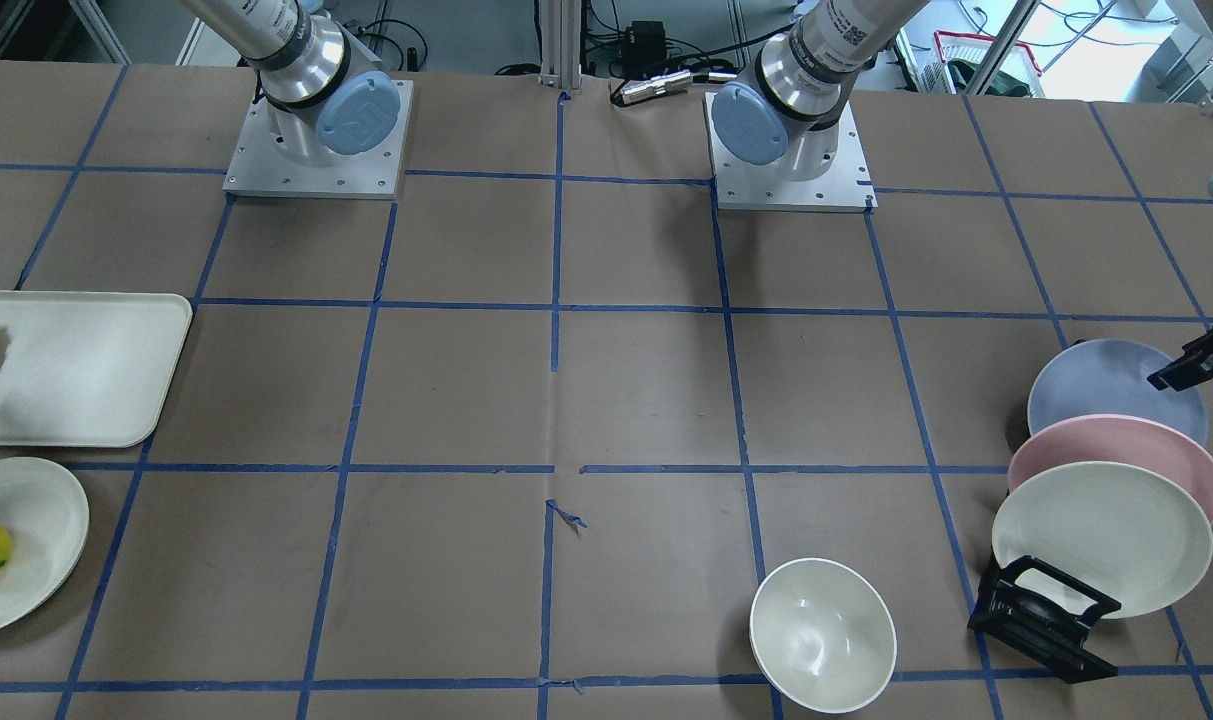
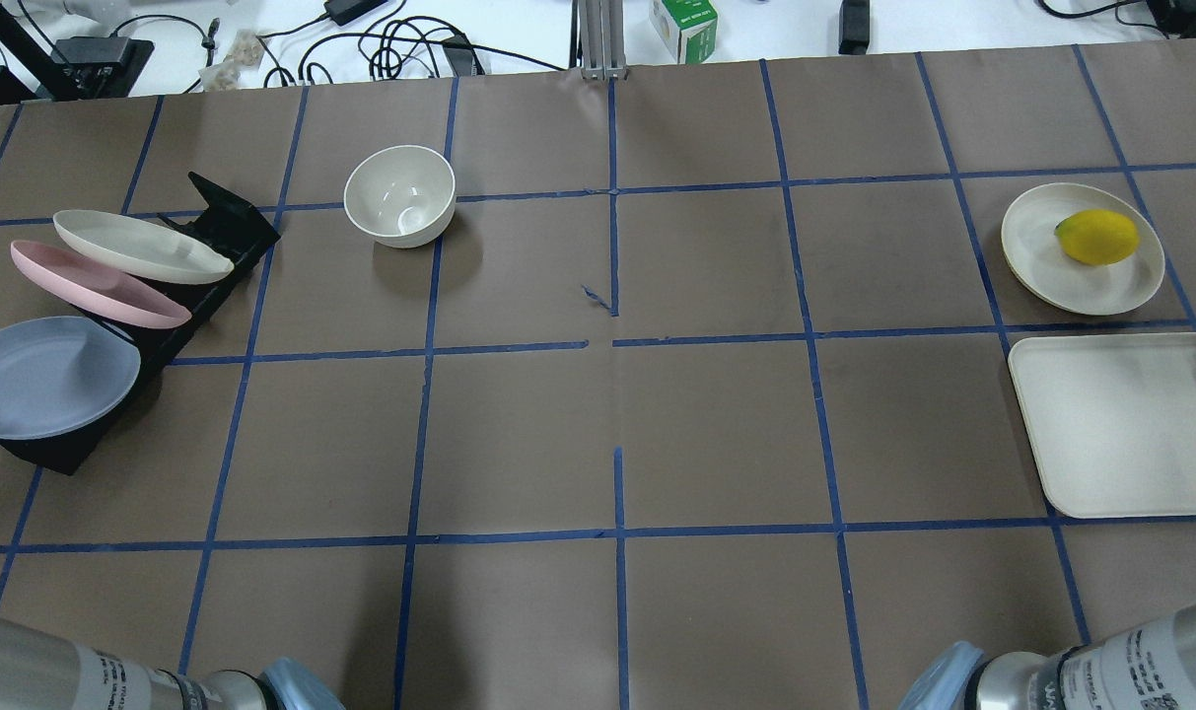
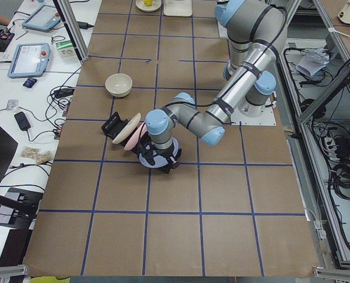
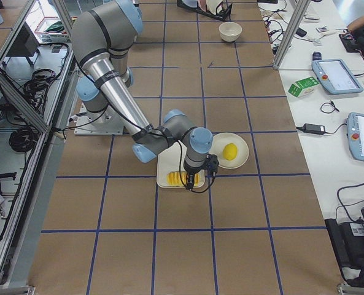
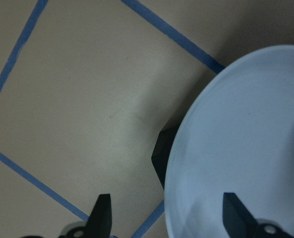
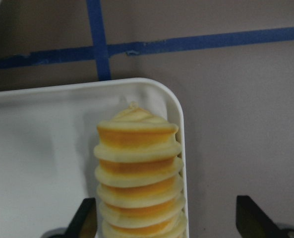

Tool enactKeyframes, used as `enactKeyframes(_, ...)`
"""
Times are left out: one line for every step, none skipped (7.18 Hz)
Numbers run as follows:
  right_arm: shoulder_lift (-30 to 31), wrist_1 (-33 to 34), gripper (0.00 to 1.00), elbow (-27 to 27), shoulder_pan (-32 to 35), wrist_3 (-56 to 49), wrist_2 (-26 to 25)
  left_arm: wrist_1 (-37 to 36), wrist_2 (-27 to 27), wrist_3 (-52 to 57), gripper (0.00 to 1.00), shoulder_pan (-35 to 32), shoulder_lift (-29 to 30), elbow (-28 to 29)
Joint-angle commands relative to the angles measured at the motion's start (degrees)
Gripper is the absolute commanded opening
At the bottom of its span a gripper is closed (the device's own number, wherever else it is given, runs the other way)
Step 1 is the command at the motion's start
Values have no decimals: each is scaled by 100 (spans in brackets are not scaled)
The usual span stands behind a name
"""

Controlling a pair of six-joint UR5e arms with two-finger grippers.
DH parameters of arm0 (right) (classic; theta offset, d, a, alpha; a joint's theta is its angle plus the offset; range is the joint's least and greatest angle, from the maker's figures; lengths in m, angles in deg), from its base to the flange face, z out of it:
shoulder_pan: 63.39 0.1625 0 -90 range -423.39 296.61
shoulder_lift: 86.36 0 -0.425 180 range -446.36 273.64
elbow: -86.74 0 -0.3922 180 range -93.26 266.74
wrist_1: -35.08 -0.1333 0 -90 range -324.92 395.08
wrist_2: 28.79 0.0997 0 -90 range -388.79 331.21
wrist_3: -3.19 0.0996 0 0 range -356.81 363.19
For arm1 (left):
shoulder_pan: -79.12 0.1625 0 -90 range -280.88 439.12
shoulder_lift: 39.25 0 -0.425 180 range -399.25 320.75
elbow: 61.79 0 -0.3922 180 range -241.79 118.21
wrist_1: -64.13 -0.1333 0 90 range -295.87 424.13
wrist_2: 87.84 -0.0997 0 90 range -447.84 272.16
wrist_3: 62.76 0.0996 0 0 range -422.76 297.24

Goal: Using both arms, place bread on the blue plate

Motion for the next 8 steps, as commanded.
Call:
enactKeyframes(-135,120,100,11,-58,-11,242,-34,16,29,35,-6,35,5)
enactKeyframes(-109,68,100,19,-58,25,296,-33,-10,28,22,-6,44,13)
enactKeyframes(-126,59,100,19,-58,25,375,-16,-2,20,10,3,36,13)
enactKeyframes(-126,32,100,45,-40,16,472,28,16,-7,0,11,27,31)
enactKeyframes(-144,41,97,124,-40,-1,472,37,24,-24,0,12,18,40)
enactKeyframes(-127,41,60,238,-49,-28,464,37,24,-33,0,12,-17,48)
enactKeyframes(-48,23,19,282,-32,-28,438,54,7,-24,0,12,-43,83)
enactKeyframes(92,-246,0,248,-5,-28,490,246,-28,-24,0,12,-122,188)
